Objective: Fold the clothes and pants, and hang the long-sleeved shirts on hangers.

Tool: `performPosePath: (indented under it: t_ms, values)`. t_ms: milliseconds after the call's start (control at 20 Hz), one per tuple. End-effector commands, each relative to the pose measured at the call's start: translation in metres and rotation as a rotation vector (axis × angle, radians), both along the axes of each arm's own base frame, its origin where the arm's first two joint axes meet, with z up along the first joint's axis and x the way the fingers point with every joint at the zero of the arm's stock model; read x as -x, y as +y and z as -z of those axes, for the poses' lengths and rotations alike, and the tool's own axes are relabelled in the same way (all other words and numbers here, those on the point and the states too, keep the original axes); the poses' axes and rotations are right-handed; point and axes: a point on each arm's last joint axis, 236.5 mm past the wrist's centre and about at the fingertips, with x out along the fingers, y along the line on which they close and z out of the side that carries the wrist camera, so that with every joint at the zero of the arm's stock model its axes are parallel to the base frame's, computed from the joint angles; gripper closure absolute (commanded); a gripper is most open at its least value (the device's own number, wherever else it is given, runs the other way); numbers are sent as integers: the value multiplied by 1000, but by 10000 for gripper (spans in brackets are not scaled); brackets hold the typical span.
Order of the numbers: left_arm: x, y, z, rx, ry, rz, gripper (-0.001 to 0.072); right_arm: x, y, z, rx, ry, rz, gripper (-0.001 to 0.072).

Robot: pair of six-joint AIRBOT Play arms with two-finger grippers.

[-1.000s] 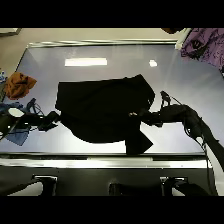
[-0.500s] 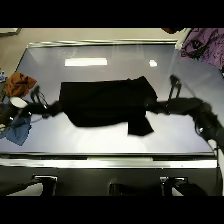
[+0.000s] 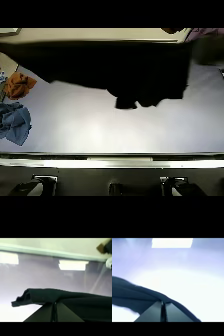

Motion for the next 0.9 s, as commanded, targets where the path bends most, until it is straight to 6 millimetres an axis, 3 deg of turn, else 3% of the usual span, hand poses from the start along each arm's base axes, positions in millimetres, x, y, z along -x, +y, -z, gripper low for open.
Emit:
performPosePath:
  t_ms: [0,50,150,250,350,500,600,750,850]
  values:
    - [77,12,-47,5,-110,-99,694,71,-23,-53,-11,-119,67,687]
    - [85,13,-47,12,-108,-112,695,76,-25,-58,-44,-132,84,687]
    - [83,14,-44,15,-92,-116,694,66,-25,-54,-77,-109,99,687]
    - [59,17,-26,39,-27,-122,694,32,-21,-33,-91,-26,111,687]
    - [20,21,10,58,93,-126,694,-18,-15,7,-82,98,121,687]
    - [-46,28,105,64,372,-123,694,-102,-3,100,-65,337,130,686]
    - [-88,33,190,76,577,-126,694,-149,14,185,-75,527,106,686]
    - [-132,39,313,95,824,-138,693,-204,42,301,-151,718,79,685]
    - [-151,41,379,105,915,-151,694,-231,56,366,-238,788,101,685]
